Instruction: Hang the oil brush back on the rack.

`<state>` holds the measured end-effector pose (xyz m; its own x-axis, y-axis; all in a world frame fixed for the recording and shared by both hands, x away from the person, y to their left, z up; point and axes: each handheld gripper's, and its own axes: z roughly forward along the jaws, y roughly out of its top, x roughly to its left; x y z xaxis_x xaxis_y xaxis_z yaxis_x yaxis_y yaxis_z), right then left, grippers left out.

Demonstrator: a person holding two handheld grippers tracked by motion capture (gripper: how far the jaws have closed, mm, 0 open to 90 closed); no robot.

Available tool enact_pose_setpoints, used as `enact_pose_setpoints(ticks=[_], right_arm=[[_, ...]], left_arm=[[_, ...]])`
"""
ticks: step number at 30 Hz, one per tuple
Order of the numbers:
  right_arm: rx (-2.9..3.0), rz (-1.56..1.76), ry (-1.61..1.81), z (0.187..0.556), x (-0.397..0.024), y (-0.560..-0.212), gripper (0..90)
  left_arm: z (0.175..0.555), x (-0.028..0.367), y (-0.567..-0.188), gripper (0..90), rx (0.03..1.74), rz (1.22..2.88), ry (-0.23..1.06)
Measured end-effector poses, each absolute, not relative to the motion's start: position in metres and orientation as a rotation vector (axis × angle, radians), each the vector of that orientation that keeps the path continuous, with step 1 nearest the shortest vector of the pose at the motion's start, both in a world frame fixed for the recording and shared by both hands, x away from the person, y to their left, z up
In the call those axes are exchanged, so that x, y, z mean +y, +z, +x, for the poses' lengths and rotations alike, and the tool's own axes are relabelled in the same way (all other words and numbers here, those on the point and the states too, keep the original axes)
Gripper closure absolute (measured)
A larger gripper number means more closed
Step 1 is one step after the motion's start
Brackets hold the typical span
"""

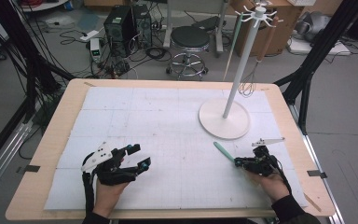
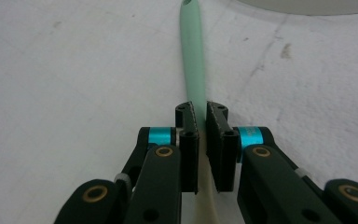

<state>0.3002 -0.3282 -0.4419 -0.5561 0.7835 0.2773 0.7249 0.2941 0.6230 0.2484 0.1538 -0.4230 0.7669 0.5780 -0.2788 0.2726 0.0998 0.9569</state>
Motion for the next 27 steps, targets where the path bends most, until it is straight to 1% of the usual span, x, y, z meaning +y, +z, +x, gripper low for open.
enact_pose_setpoints(ticks=[17,27], right_arm=[[2.375,1.483,1.372,0.3,-0.341,-0.432,84.4],[2.299,1.473,1.446,0.301,-0.342,-0.416,84.3]], left_arm=[[0.248,0.154,-0.423,29.1,0.727,1.49,0.26],[0.248,0.155,-0.422,29.1,0.725,1.484,0.259]])
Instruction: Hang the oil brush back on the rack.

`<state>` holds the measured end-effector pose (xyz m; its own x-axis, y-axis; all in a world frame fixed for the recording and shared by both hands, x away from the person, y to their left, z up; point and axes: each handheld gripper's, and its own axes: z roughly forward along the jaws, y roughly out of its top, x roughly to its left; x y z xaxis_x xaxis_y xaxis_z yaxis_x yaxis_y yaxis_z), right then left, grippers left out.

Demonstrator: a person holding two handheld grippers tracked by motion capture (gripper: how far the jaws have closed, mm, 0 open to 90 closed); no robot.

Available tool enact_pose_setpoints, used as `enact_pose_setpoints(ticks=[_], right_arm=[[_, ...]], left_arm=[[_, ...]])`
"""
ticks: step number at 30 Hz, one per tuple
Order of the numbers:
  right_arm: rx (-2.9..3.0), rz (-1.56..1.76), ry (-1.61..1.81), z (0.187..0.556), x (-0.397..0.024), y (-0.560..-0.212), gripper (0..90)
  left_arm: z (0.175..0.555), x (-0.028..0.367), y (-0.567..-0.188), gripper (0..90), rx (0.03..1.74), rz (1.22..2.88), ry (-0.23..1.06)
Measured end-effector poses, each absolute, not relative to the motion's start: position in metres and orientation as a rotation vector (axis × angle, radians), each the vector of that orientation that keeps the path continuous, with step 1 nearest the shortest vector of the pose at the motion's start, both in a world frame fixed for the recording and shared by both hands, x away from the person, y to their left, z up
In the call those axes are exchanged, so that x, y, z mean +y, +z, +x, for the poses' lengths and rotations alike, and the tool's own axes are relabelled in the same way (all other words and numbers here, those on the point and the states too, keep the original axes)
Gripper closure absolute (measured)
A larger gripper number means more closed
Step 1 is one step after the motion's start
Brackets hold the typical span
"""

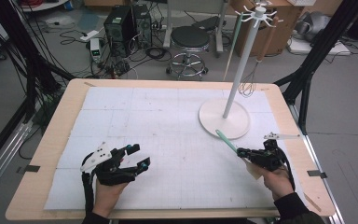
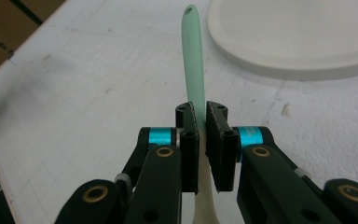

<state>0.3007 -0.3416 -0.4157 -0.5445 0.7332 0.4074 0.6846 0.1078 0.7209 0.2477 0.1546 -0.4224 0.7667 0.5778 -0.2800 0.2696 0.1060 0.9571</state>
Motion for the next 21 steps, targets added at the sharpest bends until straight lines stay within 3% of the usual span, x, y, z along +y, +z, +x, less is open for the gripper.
enact_pose_setpoints(ticks=[21], right_arm=[[2.115,1.35,1.681,0.294,-0.346,-0.385,84.3]], left_arm=[[0.248,0.155,-0.422,29.2,0.726,1.485,0.258]])
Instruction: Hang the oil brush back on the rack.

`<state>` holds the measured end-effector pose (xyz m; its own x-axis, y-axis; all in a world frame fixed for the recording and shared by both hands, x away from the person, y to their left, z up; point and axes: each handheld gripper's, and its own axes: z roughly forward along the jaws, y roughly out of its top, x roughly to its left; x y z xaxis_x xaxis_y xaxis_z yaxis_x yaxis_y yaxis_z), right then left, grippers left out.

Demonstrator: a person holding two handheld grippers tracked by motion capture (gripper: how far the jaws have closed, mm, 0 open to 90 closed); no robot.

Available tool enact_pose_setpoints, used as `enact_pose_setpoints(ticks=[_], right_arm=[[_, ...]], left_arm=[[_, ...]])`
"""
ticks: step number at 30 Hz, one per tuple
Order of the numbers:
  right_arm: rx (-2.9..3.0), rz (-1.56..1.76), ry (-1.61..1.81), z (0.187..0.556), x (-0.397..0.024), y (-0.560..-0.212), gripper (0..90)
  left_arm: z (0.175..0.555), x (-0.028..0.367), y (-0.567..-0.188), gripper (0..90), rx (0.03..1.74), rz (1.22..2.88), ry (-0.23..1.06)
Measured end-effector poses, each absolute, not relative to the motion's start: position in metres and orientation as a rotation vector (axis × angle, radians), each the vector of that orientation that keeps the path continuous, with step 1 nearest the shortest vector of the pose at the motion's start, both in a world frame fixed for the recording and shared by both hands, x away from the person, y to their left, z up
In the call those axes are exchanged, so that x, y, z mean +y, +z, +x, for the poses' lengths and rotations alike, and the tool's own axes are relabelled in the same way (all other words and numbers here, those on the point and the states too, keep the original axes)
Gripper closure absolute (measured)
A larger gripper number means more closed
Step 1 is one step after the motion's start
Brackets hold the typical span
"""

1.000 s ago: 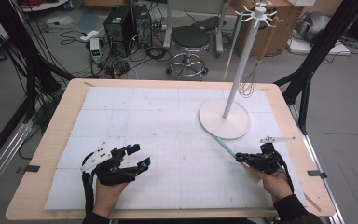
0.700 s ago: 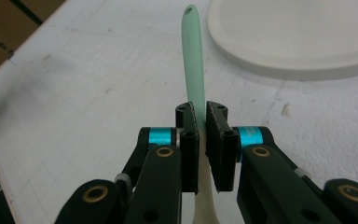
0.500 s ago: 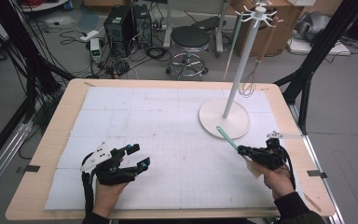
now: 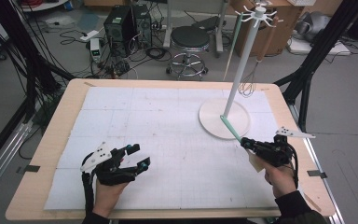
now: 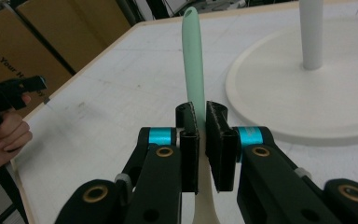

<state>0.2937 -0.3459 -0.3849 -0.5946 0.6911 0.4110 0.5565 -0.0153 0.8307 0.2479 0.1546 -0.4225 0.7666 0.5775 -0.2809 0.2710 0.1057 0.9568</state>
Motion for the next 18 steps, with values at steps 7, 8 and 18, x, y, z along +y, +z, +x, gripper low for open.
enact_pose_setpoints(ticks=[7,8,18], right_arm=[[2.028,1.323,1.747,0.296,-0.347,-0.371,84.3],[2.018,1.322,1.759,0.296,-0.348,-0.37,84.3],[1.93,1.281,1.829,0.3,-0.349,-0.351,84.3]], left_arm=[[0.248,0.155,-0.422,29.2,0.725,1.484,0.258],[0.248,0.155,-0.423,29.2,0.726,1.487,0.261],[0.248,0.155,-0.422,29.2,0.726,1.486,0.259]])
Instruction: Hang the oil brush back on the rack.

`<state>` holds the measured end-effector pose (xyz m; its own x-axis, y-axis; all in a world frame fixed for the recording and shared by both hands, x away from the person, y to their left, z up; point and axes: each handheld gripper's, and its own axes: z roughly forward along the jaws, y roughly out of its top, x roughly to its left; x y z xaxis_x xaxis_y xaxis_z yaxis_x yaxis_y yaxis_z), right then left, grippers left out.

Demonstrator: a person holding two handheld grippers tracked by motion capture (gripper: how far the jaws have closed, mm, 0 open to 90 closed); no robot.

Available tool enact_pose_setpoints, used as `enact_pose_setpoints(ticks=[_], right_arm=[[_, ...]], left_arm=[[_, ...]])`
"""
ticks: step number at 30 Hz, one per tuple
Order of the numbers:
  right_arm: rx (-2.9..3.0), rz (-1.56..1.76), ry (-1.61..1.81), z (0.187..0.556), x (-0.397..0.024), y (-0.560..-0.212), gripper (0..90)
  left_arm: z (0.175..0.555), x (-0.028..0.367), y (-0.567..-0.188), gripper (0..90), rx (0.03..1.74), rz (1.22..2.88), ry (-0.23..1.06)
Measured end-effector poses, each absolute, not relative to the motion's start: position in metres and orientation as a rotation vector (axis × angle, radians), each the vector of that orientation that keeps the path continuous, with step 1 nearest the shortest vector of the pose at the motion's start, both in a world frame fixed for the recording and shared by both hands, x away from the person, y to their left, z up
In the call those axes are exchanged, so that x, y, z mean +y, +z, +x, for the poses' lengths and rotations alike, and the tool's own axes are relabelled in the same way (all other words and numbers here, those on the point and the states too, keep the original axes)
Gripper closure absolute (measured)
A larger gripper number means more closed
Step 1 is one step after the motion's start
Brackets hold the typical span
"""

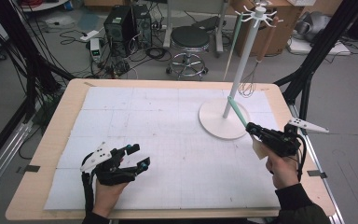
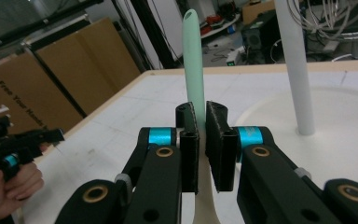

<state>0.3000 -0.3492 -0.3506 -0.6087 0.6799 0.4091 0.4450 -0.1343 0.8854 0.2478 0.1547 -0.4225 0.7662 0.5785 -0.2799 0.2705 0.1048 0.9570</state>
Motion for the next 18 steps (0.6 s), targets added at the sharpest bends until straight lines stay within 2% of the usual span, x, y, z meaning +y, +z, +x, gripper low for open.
enact_pose_setpoints(ticks=[18], right_arm=[[1.785,1.226,1.99,0.307,-0.349,-0.321,84.4]], left_arm=[[0.248,0.157,-0.423,29.2,0.729,1.483,0.261]])
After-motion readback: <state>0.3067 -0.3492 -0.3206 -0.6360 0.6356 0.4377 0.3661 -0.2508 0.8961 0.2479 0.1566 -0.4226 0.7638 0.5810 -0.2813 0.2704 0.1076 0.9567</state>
